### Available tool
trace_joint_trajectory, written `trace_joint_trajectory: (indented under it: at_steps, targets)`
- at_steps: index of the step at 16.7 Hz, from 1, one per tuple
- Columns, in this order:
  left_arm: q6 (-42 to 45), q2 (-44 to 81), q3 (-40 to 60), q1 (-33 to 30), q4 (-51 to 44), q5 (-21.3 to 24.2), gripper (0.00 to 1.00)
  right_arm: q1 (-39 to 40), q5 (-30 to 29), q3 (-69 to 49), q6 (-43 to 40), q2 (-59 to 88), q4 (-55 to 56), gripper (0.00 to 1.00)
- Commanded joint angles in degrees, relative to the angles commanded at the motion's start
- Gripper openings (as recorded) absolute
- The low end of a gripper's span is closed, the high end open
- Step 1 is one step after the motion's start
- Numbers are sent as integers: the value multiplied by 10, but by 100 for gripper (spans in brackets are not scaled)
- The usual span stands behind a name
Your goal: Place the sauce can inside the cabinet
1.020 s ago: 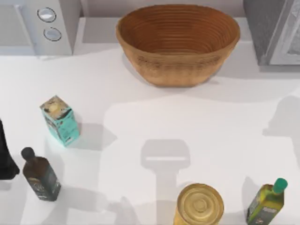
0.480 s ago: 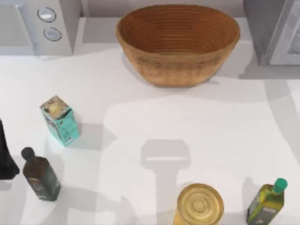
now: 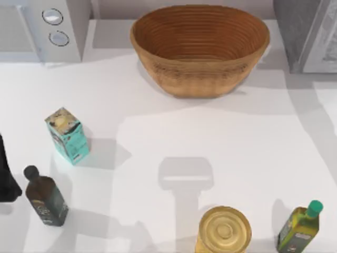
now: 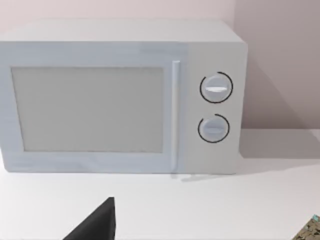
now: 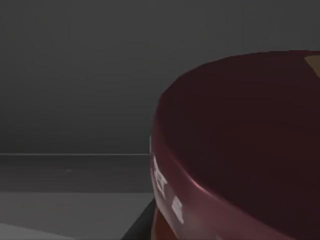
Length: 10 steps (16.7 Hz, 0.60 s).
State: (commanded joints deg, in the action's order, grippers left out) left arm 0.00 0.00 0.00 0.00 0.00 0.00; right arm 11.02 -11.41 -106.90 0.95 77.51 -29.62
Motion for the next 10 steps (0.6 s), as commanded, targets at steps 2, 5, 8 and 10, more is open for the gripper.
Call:
trace_joint_trajectory:
  at_steps: [2, 5, 8, 10]
  targets:
    - [0, 0, 0, 0, 0, 0, 100, 0, 0, 0, 0, 0, 0, 0]
    - [0, 0, 0, 0, 0, 0, 100, -3, 1, 1, 1, 0, 1, 0]
    - [0, 0, 0, 0, 0, 0, 100, -14, 8, -36, -2, 40, 6, 0]
    - [0, 0, 0, 0, 0, 0, 100, -22, 15, -85, -3, 97, 13, 0]
